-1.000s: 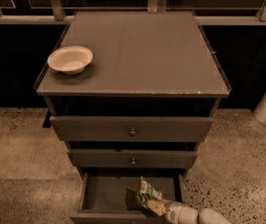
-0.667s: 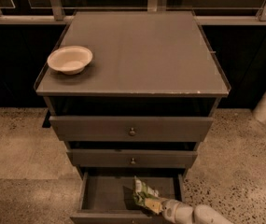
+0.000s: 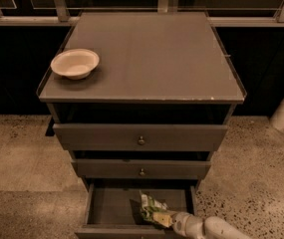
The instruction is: Place green jalapeno chip bag into bottom drawer
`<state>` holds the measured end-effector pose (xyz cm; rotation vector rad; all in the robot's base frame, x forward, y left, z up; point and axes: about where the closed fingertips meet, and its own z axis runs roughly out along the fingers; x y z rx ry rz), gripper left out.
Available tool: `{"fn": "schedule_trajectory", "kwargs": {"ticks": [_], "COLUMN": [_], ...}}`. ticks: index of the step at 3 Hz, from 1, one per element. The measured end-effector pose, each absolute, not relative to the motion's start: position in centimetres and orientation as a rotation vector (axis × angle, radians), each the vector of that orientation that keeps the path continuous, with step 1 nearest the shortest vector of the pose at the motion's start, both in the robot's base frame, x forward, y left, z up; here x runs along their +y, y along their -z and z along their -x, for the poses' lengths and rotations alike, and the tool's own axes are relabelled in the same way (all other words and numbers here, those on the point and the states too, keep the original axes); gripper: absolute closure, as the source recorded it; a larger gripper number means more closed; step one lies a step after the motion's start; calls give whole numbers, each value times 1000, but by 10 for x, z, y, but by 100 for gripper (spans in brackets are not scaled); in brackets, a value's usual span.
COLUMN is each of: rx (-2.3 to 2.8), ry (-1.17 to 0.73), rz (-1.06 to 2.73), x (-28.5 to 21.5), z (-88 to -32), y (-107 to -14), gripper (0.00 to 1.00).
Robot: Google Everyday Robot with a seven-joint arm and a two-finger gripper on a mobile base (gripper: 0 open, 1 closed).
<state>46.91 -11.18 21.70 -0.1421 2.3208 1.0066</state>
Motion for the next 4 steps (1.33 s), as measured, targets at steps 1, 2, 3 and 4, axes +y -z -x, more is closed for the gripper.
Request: {"fn": "schedule_trajectory", "kwargs": {"ticks": [1, 2, 3, 4], "rx": [2361, 2362, 2362, 2362], "ry": [-1005, -1005, -1006, -1006], "rz": [120, 120, 120, 120], "x": [-114, -114, -114, -114], "z": [-465, -464, -464, -464], "y": [-203, -203, -203, -203], "gripper": [100, 81, 58, 34]}}
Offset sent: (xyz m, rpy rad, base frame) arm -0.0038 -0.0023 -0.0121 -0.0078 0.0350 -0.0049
